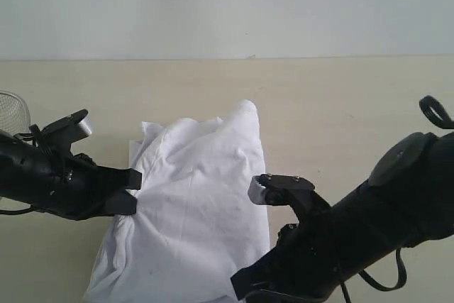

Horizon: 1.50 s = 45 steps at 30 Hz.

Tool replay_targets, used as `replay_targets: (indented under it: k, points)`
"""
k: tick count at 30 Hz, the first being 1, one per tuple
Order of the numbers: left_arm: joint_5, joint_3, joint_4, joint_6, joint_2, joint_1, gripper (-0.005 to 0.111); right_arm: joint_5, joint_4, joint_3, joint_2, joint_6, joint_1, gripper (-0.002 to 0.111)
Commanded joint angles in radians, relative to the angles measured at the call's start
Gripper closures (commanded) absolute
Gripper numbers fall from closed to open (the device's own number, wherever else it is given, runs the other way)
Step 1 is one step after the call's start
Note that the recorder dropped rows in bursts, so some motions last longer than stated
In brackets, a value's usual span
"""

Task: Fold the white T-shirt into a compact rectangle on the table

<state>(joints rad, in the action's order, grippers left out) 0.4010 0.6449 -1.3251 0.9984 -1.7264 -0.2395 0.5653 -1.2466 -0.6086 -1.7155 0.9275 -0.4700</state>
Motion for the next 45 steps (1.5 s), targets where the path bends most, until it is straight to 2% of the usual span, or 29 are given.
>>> replay_targets:
  k: [1,6,12,22,26,30,32,38,45]
  points:
    - [0.006,-0.004,0.006,-0.006,-0.001,-0.003,0.102,-0.008,0.063,0.003,-0.002,-0.033,-0.007,0.108]
    - [0.018,-0.004,0.007,-0.003,-0.001,-0.003,0.102,-0.041,0.188,0.003,-0.002,-0.144,-0.007,0.108]
    - [0.062,-0.004,0.033,0.003,-0.001,-0.003,0.102,-0.039,0.186,0.003,0.030,-0.145,-0.007,0.108]
    - [0.046,-0.004,0.033,0.011,-0.001,-0.003,0.101,-0.049,0.169,-0.074,0.154,-0.160,-0.007,0.108]
    - [0.037,-0.004,0.033,0.011,-0.001,-0.003,0.083,-0.047,0.160,-0.092,0.095,-0.144,-0.007,0.108]
    - [0.037,-0.004,0.033,-0.010,-0.001,-0.003,0.053,-0.050,0.158,-0.092,0.053,-0.126,-0.007,0.108]
    - [0.037,-0.004,0.033,-0.020,-0.001,-0.003,0.050,-0.052,0.158,-0.092,0.038,-0.121,-0.007,0.108]
    - [0.078,-0.004,0.033,-0.038,0.058,-0.003,0.055,-0.059,0.158,-0.092,0.019,-0.114,-0.007,0.108]
    - [0.066,0.048,0.035,-0.040,0.174,-0.003,0.084,-0.060,0.158,-0.092,0.019,-0.111,-0.007,0.108]
